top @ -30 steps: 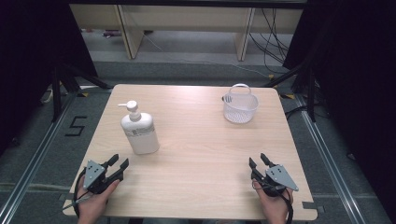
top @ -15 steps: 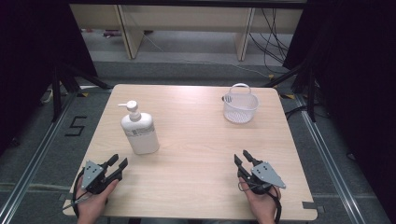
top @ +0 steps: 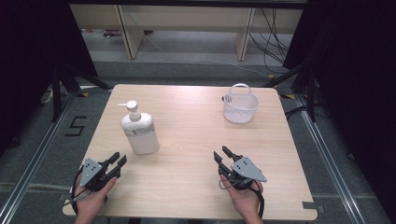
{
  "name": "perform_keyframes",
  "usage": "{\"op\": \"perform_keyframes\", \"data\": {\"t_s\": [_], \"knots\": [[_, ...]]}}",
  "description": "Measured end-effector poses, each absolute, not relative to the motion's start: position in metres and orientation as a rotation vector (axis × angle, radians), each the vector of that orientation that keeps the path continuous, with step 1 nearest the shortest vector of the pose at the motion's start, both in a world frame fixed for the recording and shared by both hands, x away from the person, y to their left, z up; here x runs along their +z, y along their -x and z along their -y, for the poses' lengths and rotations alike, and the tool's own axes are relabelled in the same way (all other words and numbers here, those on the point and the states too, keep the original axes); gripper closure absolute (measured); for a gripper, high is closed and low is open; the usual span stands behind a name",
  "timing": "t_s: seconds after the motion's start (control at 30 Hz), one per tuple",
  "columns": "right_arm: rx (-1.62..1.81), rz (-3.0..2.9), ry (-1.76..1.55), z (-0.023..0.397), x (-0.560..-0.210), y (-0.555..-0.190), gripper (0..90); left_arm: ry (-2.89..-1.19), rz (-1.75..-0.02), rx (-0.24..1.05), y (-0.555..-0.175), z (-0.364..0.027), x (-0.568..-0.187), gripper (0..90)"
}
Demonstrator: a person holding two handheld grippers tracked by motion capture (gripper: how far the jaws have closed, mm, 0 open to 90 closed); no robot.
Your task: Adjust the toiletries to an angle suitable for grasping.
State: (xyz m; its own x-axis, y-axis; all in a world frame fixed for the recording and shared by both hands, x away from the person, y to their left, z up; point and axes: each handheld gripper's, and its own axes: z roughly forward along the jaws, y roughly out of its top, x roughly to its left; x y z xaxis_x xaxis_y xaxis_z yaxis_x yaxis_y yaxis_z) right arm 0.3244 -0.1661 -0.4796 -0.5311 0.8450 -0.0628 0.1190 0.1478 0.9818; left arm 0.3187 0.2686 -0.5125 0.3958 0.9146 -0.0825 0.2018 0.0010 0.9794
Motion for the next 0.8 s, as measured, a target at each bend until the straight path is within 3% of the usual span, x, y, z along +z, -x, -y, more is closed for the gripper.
{"op": "perform_keyframes", "data": {"t_s": [0.2, 0.8], "knots": [[1.457, -1.784, -0.928, 0.161, -0.477, -0.326, 61.1, -1.471, -0.997, 0.761, -0.32, -0.26, -0.491, 85.0], [1.514, -1.79, -0.854, 0.129, -0.46, -0.329, 63.0, -1.453, -0.981, 0.796, -0.338, -0.25, -0.462, 89.7]]}}
